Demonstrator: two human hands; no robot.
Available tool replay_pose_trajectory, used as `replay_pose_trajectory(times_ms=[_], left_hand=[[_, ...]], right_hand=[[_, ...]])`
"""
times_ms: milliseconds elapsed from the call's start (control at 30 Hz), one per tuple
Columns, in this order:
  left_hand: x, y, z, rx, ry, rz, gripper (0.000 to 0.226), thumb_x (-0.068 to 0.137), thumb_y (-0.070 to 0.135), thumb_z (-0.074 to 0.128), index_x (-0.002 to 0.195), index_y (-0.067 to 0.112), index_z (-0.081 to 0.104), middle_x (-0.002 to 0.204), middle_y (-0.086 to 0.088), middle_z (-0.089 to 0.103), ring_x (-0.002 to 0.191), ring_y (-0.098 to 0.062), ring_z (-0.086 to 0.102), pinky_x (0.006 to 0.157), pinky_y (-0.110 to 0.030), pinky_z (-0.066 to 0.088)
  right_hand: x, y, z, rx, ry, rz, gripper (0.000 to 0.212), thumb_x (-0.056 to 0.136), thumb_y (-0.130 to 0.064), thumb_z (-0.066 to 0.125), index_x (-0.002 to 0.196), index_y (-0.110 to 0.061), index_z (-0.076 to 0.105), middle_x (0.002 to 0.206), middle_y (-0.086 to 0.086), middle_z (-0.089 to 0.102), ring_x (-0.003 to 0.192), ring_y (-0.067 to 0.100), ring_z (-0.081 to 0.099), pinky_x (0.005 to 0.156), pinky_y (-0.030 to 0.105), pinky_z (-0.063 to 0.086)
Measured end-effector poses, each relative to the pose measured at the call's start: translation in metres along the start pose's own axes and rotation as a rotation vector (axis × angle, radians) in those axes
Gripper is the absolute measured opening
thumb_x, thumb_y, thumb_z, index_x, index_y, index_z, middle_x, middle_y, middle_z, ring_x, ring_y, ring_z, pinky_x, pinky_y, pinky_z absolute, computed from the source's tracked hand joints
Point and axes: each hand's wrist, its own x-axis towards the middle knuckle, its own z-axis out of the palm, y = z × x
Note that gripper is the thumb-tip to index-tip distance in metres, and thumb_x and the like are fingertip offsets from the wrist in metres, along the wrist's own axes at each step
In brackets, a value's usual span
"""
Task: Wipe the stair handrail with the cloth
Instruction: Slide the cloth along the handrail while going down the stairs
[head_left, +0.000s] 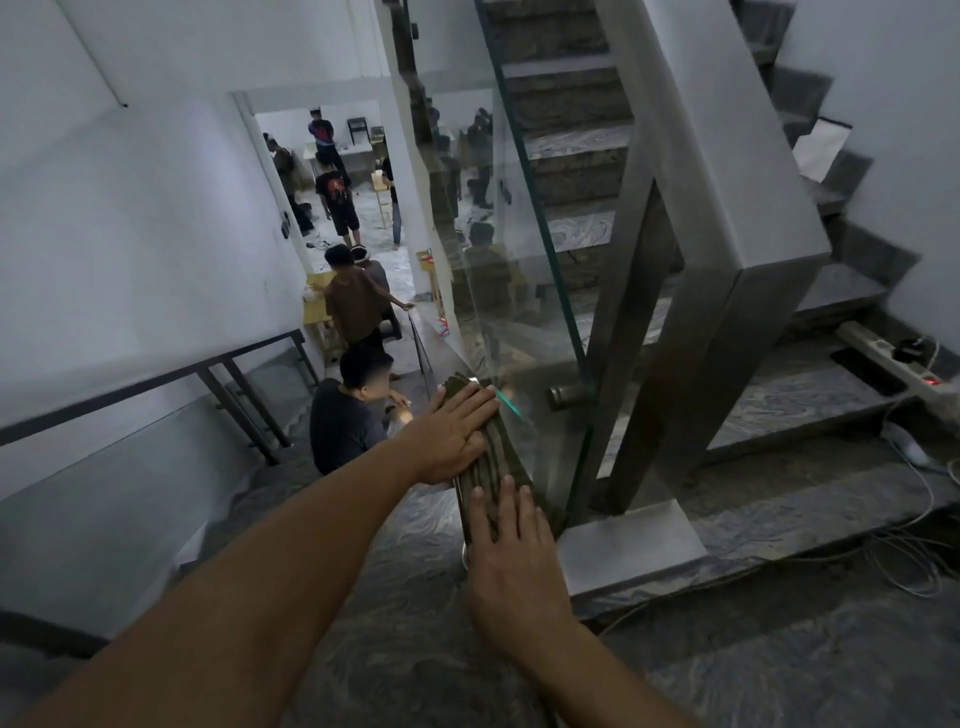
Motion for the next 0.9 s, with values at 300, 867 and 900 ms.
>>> replay_pose_trajectory(times_ms=[300, 867, 900], left_hand=[[0.035, -0.029, -0.005, -0.117, 0.075, -0.028, 0.049, 0.102, 0.027, 0.026, 0.149, 0.017, 0.023, 0.159, -0.005, 0.020, 0.146, -0.020, 0.015, 0.117, -0.032, 0.006], [-0.002, -0.006, 0.016, -0.143, 0.073, -0.126, 0.056, 0.100, 0.036, 0.018, 0.152, 0.019, 0.007, 0.161, -0.004, -0.003, 0.148, -0.025, -0.009, 0.117, -0.046, -0.004], [-0.012, 0.000, 0.020, -0.143, 0.074, -0.126, 0.060, 0.096, 0.041, 0.013, 0.152, 0.020, 0.004, 0.162, -0.004, -0.005, 0.148, -0.024, -0.011, 0.117, -0.048, -0.005]], right_hand=[[0.041, -0.002, -0.017, 0.124, -0.001, -0.075, 0.071, 0.095, -0.026, 0.036, 0.149, -0.014, -0.008, 0.156, 0.025, -0.016, 0.143, 0.042, 0.000, 0.113, 0.051, 0.016], [-0.002, -0.001, -0.010, -0.031, 0.082, -0.089, 0.066, 0.084, -0.034, 0.047, 0.144, -0.012, 0.034, 0.146, 0.033, 0.031, 0.127, 0.058, 0.036, 0.104, 0.063, 0.027], [-0.012, 0.002, -0.005, -0.046, 0.108, -0.099, 0.065, 0.080, -0.037, 0.048, 0.140, -0.012, 0.042, 0.141, 0.032, 0.040, 0.123, 0.055, 0.043, 0.101, 0.063, 0.031]])
